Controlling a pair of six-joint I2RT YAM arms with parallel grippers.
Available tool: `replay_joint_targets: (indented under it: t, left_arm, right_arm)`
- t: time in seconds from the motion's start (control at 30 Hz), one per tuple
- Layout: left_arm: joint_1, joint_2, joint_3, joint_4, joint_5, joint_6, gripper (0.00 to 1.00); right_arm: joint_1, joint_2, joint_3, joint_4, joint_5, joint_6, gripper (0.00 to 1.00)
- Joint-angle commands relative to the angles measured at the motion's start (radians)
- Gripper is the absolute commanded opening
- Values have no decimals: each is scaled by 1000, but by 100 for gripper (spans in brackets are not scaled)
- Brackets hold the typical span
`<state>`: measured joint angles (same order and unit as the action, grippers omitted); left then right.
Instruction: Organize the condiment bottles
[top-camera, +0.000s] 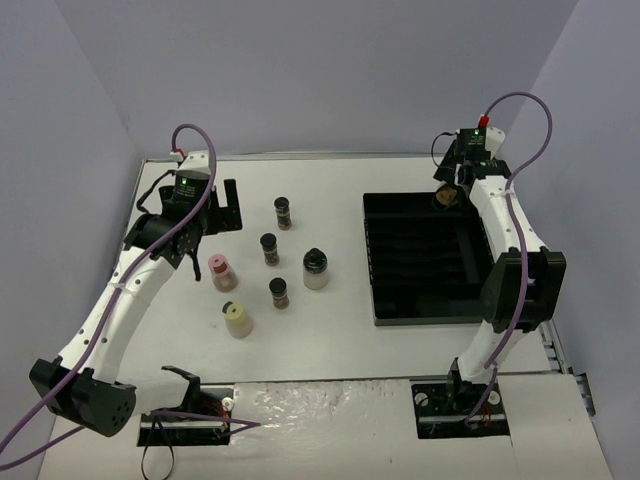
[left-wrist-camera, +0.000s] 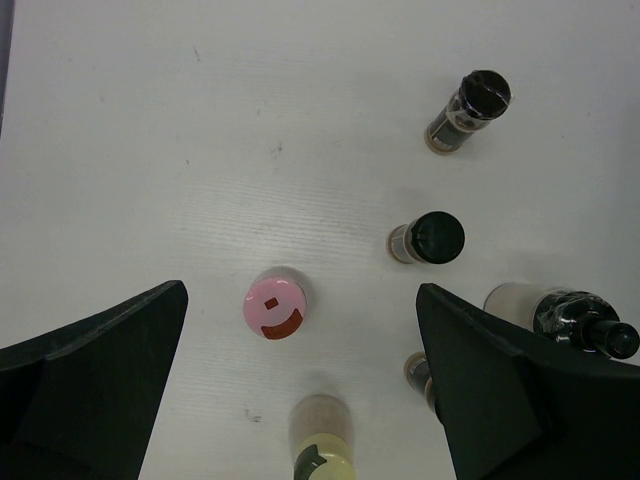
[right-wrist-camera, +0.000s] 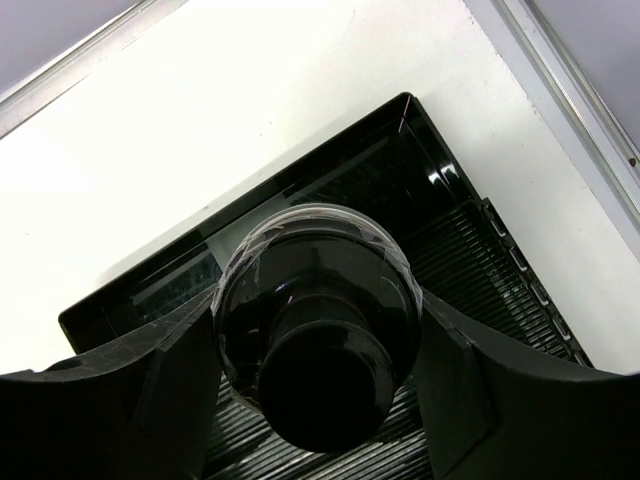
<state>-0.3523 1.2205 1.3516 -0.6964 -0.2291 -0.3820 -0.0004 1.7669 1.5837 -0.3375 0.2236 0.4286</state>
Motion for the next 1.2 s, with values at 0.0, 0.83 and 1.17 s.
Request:
replay_joint_targets:
  t: [0.0,0.83,1.17]
  left_arm:
    - [0,-33,20,58,-10,6,97]
    - [-1,-26,17,55,-22,11,97]
    - [-1,-19,18,55,-21,11,97]
  right_arm:
    - [-31,21,33,99,31,30,0]
    - [-70,216,60,183,19,33,0]
    - [-67,249,7,210,51,36,6]
